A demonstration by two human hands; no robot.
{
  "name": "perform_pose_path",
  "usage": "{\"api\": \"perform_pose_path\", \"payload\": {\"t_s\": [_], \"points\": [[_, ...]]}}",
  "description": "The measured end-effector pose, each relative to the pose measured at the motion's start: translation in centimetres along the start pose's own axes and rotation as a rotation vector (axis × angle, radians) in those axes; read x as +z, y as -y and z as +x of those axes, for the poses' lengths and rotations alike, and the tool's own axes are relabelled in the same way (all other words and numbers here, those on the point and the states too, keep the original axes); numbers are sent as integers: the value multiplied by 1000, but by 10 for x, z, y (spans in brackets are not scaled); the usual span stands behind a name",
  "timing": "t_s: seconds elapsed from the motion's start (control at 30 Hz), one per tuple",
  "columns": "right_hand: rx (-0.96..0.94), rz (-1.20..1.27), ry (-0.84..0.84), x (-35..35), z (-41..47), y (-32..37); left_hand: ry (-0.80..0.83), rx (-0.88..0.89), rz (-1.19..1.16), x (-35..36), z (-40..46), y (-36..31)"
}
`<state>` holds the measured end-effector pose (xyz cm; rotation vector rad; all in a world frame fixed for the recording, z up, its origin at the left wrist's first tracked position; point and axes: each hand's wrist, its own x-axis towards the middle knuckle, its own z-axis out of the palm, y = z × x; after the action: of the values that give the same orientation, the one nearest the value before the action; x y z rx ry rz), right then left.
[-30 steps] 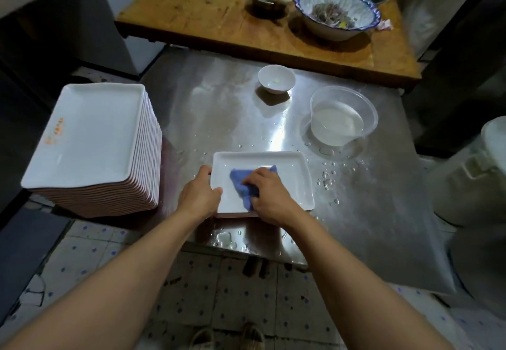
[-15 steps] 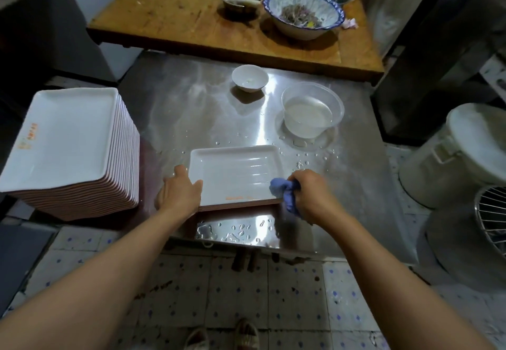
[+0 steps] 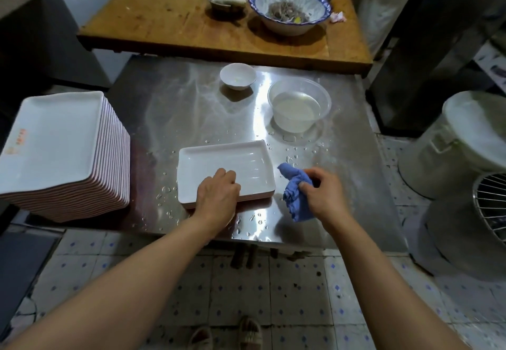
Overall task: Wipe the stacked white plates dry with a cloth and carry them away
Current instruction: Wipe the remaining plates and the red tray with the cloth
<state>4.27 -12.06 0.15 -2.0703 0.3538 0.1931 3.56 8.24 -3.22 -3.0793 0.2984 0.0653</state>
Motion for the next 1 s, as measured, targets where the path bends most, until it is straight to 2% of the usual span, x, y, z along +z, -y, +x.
{"api": "perform_pose_path", "payload": {"t_s": [0.1,0.23,0.33,0.5,0.7,0.83,1.0], "points": [[-10,38,-19,-1,-3,-1,-64,-10,-72,-1,-5,3],[-21,82,-45,-5,-7,2,-219,16,-325,-13,-13,11],[-14,128,-51,-5,-11,7,-311,38,-340,-24,-7,15],[-58,151,-69,-4,-17,18,-310,-48,-242,-40,15,24],[-160,231,-134,-10,-25,44,-430,-167,-465,-77,19,49],[-309,267,-157,-7,-37,84,-556,-234,-739,-112,-4,62],[-630,316,-280,7,-59,153,-639,-298,-985,-149,-35,71]]}}
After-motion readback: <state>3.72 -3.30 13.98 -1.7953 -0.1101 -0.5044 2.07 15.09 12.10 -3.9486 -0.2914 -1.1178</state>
